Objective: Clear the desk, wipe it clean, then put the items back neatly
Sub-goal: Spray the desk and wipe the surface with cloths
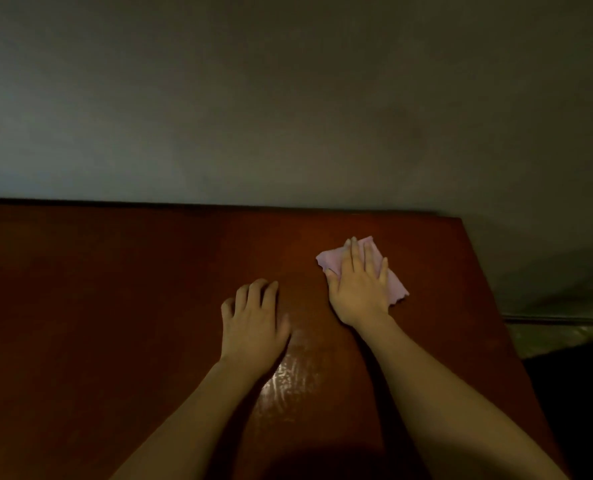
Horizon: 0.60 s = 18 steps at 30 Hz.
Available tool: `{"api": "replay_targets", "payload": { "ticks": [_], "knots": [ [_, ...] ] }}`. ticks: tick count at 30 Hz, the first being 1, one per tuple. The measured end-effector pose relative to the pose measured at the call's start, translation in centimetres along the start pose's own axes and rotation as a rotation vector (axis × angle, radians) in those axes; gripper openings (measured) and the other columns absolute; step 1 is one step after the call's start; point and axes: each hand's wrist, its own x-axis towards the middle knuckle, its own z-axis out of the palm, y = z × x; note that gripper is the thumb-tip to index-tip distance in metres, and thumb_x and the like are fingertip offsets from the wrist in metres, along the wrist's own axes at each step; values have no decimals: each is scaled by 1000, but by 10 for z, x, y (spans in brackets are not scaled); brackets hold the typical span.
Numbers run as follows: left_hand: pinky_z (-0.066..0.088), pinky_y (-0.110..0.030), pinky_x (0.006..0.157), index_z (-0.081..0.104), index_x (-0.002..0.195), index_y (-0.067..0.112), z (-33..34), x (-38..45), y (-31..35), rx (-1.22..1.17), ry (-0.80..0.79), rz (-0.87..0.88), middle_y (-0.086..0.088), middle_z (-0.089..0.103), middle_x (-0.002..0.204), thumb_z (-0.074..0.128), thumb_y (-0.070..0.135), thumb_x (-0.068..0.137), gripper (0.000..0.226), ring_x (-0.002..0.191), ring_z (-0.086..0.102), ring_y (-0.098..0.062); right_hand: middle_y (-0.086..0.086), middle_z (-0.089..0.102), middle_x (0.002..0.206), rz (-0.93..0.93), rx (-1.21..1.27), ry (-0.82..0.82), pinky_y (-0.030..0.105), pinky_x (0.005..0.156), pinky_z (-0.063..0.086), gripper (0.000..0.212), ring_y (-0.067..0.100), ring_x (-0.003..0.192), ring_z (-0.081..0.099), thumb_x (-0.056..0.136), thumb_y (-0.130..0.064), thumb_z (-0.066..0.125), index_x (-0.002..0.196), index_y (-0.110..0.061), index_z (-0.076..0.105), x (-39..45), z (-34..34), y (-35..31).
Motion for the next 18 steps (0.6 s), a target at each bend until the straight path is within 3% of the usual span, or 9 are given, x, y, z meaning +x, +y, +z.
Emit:
{"api": "replay_targets", "payload": {
  "ticks": [2,5,18],
  "knots": [
    [43,-46,91,56,128,12,8,4,27,12,17,31,-7,56,126,41,43,86,54,117,53,-25,6,-4,160,36,-2,6,49,117,-6,67,25,147,-10,101,-48,17,152,-10,-2,-1,-3,34],
    [27,-42,106,38,143,16,21,12,62,-32,-6,62,-4,39,144,46,41,93,56,134,33,-21,5,-4,160,80,10,7,49,117,-6,67,25,146,-11,101,-48,17,152,-10,-3,-1,-9,79],
    [19,-38,110,28,148,19,39,20,145,-32,-34,136,0,29,149,39,44,96,59,138,23,-18,5,-3,160,202,34,5,51,117,-1,66,25,147,-6,100,-47,18,152,-10,-1,-13,-25,186]
  ]
}}
